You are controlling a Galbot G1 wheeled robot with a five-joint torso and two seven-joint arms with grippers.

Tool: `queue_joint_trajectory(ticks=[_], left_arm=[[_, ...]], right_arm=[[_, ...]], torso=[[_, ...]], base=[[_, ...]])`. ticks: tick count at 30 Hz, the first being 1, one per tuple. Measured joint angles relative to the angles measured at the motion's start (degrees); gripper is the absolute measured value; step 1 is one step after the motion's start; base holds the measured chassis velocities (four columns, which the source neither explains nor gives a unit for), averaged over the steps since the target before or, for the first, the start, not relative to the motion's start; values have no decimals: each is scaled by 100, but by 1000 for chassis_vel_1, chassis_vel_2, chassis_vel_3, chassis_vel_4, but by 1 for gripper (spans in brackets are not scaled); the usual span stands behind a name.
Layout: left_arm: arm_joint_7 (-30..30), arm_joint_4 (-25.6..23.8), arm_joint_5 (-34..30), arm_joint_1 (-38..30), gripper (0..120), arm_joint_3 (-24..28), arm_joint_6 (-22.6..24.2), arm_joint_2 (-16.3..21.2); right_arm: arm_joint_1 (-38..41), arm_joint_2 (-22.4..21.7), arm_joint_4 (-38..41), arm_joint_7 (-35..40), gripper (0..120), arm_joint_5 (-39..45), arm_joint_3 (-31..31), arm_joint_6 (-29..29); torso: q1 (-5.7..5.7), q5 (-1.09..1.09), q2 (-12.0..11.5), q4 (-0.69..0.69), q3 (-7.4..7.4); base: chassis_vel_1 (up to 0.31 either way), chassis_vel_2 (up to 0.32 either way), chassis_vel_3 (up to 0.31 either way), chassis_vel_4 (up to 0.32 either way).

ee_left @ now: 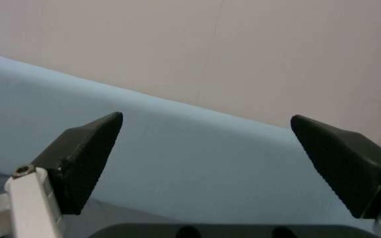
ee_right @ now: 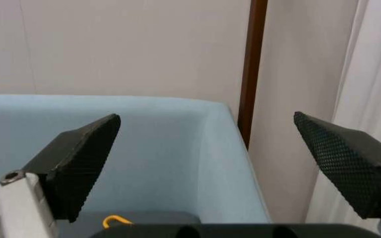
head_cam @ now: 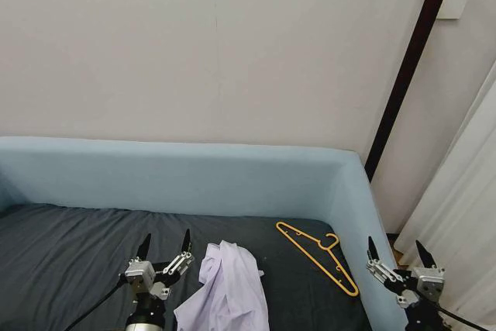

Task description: Pick up the clothes from the sofa and hang them on the clothes hanger.

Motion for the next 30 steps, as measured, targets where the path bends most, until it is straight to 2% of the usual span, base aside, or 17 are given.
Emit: queue_joint_trajectory(ticks=[26,30], left_arm=[[37,-1,118,55,100,15,-10,-129],[1,-75,121,102,100,-12,-51,-116]], right_arm=[[87,-93,-164,6,100,4,-34,25],[161,-371,-114,32,100,650,-178,-217]], torso=[[0,0,0,-1,0],[0,1,0,-2,0]], base=[[0,0,0,0],[0,0,0,0]])
